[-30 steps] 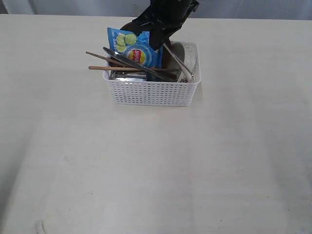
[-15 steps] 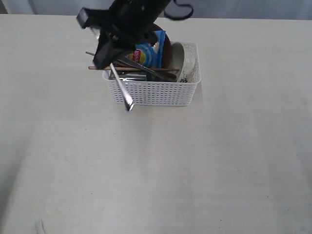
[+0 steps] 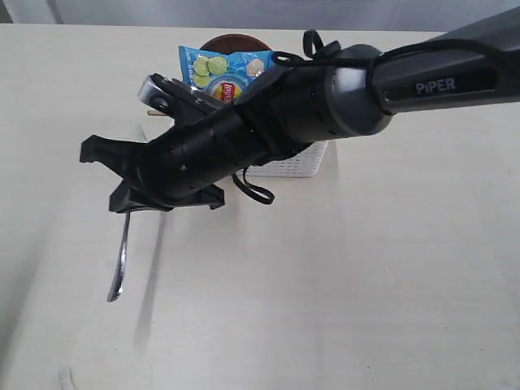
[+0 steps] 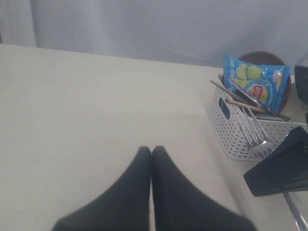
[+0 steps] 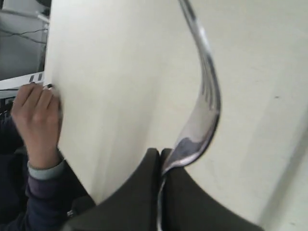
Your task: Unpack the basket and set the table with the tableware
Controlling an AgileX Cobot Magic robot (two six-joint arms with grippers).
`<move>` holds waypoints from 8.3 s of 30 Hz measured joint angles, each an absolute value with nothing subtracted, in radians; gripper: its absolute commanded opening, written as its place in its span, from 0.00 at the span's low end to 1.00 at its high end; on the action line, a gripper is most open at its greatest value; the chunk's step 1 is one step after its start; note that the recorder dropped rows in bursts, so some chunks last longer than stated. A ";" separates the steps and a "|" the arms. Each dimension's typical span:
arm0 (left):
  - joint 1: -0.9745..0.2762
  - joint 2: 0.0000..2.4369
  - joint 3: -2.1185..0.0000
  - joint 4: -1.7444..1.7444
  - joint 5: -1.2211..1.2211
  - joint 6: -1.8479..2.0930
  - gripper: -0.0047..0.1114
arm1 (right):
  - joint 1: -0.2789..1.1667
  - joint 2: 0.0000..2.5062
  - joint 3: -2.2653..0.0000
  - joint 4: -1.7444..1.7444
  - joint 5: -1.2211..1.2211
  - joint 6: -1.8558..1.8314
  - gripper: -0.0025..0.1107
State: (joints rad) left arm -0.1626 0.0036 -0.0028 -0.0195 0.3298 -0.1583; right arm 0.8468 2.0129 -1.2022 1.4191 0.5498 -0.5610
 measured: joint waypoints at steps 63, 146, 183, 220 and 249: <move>-0.163 0.004 -0.003 -0.020 0.330 -0.158 0.04 | 0.865 2.228 -1.316 1.448 0.497 -0.535 0.35; -0.163 0.004 -0.003 -0.020 0.330 -0.158 0.04 | 0.655 2.229 -1.902 0.116 0.972 -0.483 0.34; -0.163 0.004 -0.003 -0.020 0.330 -0.158 0.04 | 0.656 2.191 -1.904 0.074 0.880 -0.471 0.02; -0.163 0.004 -0.003 -0.020 0.330 -0.158 0.04 | 0.868 2.032 -1.904 0.472 1.020 -0.161 0.02; -0.163 0.004 -0.003 -0.020 0.330 -0.158 0.04 | 0.991 2.348 -1.904 0.279 0.713 0.719 0.02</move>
State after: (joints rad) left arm -0.1626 0.0036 -0.0028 -0.0195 0.3298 -0.1583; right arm 0.9907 2.3477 -1.9042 0.2792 0.7131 0.7194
